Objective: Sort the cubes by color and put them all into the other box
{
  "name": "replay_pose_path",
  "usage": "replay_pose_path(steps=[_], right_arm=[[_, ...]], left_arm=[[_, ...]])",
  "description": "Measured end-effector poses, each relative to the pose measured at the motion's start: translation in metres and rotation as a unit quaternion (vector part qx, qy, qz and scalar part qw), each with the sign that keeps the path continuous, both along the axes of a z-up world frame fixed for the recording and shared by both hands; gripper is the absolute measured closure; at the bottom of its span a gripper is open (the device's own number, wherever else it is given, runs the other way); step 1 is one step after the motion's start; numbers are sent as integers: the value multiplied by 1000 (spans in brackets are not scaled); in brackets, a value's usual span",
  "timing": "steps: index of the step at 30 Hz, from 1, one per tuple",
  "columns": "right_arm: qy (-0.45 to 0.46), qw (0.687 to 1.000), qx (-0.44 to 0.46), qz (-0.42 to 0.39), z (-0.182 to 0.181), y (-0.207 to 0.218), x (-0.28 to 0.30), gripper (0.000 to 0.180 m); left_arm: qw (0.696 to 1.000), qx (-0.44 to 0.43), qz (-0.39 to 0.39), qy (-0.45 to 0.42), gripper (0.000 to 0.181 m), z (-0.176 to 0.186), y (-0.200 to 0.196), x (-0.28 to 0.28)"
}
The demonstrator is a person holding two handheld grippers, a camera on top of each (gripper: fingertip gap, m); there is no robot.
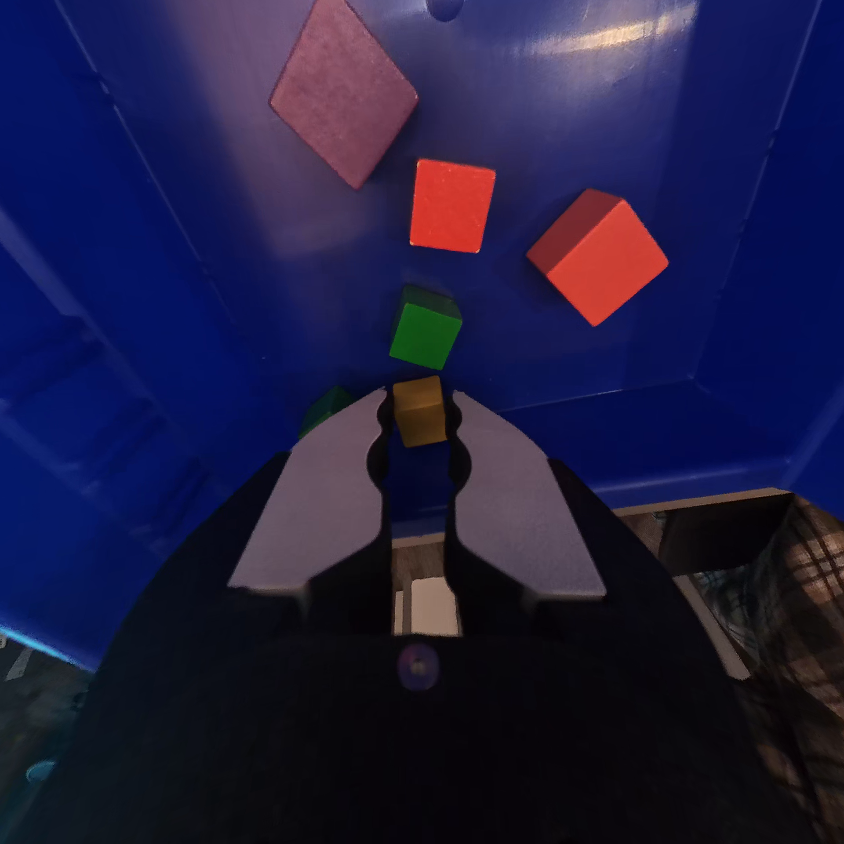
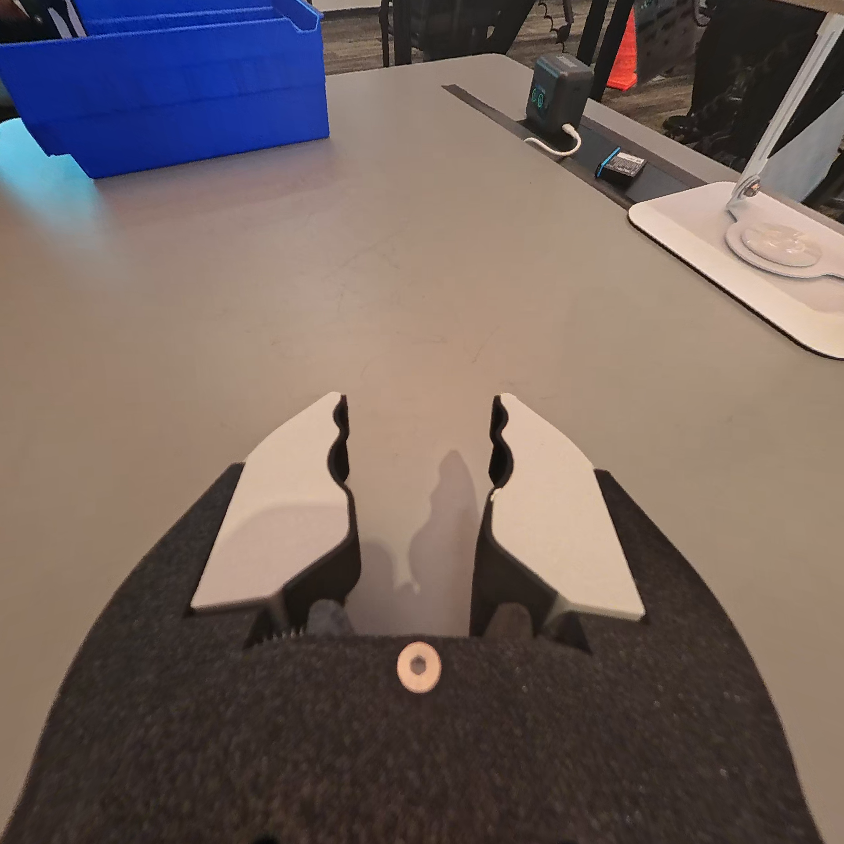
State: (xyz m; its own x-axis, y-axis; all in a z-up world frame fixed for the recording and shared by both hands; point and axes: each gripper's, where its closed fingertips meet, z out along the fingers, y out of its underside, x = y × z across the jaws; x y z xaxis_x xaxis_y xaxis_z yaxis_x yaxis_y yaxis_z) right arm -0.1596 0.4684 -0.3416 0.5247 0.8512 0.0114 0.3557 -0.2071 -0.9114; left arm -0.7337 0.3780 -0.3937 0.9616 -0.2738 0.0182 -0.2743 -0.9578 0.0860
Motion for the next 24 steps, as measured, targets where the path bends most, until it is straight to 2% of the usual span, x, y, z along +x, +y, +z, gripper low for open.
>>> replay_pose_path(steps=[8,11,14,16,18,21,24], right_arm=[[3,1000,-3,1,0,0,0,121],[7,1000,-5,1,0,0,0,121],[18,1000,-8,-1,2,1,-1,121],[31,999,-13,-3,4,2,-1,121],[39,999,-15,-8,7,3,-1,121],[54,998,-8,-13,20,-1,-3,121],[84,996,-12,-11,38,-8,-7,121]], left_arm=[[996,83,5,-20,160,33,19,-1],[988,151,-4,-33,159,62,37,3],[966,250,-41,-58,159,105,64,27],[935,334,-88,-78,159,139,84,60],[887,426,-150,-94,160,175,100,105],[788,548,-247,-129,160,220,108,188],[694,619,-317,-185,160,240,101,272]])
